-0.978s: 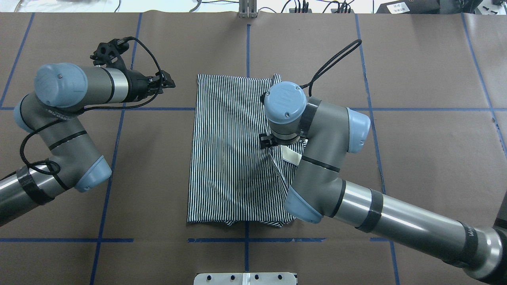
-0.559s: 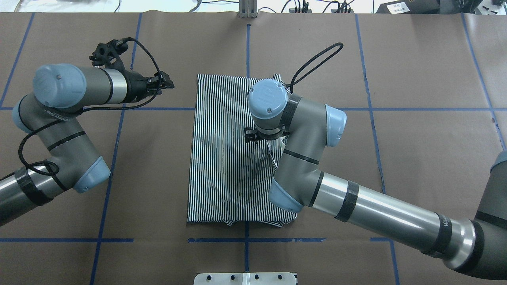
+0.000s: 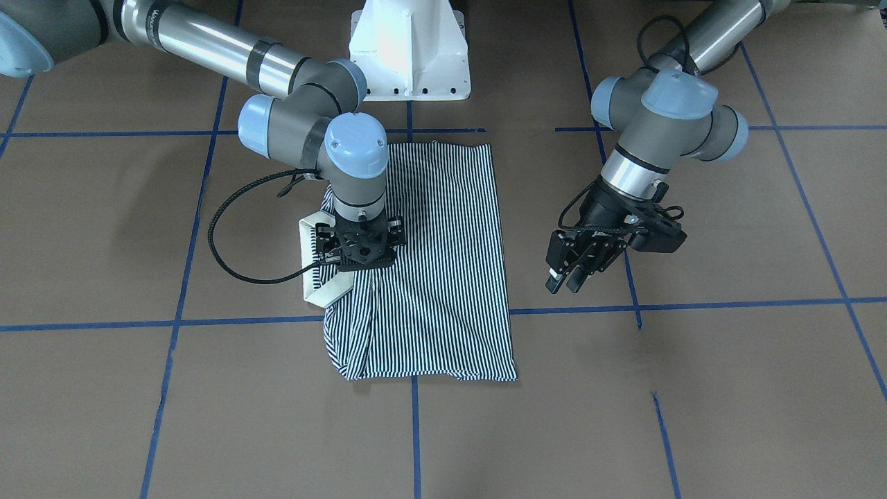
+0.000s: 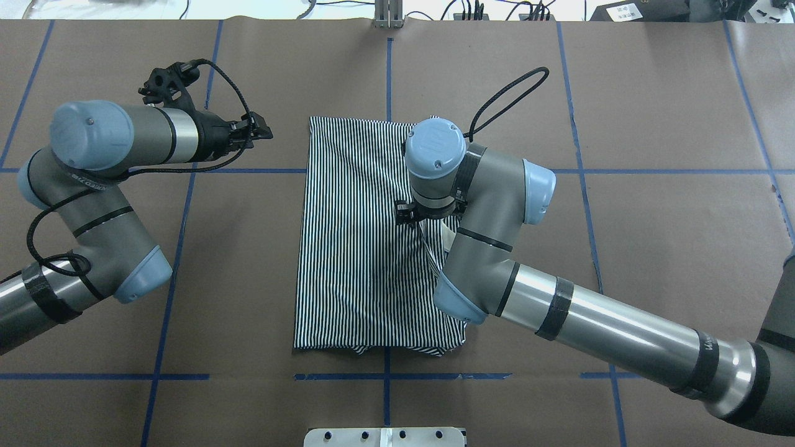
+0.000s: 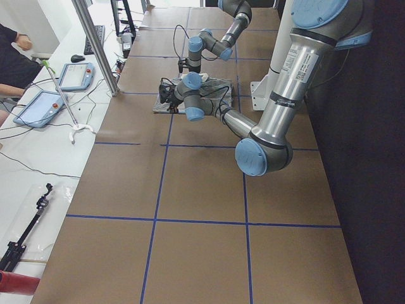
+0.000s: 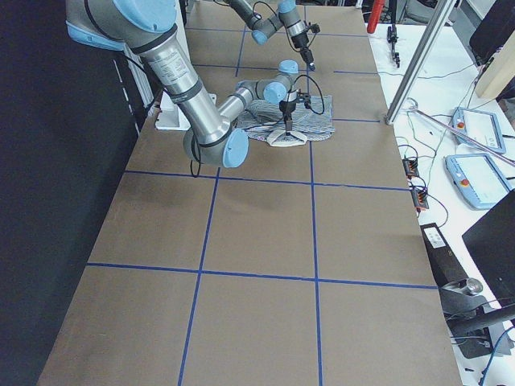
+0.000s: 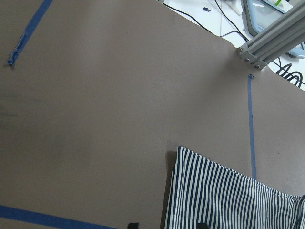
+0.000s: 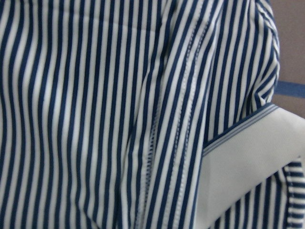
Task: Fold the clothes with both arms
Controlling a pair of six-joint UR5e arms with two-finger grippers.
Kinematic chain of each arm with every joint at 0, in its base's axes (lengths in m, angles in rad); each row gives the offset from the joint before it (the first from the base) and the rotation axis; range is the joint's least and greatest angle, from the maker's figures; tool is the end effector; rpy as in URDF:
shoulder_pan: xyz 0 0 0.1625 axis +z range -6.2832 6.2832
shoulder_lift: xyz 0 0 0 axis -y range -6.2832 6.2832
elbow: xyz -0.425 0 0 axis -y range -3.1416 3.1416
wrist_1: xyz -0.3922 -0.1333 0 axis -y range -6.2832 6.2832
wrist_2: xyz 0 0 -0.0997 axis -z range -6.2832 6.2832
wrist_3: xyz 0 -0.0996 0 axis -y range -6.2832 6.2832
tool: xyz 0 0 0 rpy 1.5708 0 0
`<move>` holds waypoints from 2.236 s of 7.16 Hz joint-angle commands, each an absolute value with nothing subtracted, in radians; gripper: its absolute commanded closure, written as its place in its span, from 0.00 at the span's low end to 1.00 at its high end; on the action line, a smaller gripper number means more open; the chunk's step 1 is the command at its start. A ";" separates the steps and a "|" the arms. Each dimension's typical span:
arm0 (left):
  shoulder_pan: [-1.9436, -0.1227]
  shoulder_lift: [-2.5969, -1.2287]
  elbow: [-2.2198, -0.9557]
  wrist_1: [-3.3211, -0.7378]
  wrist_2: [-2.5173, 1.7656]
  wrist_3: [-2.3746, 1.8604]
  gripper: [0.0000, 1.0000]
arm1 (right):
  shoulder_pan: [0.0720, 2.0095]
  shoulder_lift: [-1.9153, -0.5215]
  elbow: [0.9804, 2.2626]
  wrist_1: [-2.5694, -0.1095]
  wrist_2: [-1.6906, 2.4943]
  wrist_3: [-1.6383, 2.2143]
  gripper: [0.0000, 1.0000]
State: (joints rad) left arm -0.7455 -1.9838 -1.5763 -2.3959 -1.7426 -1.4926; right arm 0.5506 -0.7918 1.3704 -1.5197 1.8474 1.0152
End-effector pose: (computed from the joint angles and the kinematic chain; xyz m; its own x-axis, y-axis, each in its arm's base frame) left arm 0.4016 -0.5290 0.3295 0.2783 -0.1522 -0.9483 0.5293 0.8482 0.0192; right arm -0.5955 -0.4901 0.2692 0.7783 -0.1175 0.6167 0.0521 0.9910 0.1231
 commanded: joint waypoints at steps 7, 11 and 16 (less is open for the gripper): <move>-0.746 -1.983 -1.595 -2.392 -1.744 -1.494 0.49 | 0.644 -1.028 1.612 -1.543 1.891 0.834 0.00; -0.745 -1.982 -1.657 -2.316 -1.744 -1.493 0.49 | 0.679 -1.155 1.707 -1.564 1.891 0.762 0.00; -0.747 -1.956 -1.719 -2.318 -1.741 -1.523 0.49 | 0.698 -0.826 1.420 -1.591 1.882 0.868 0.00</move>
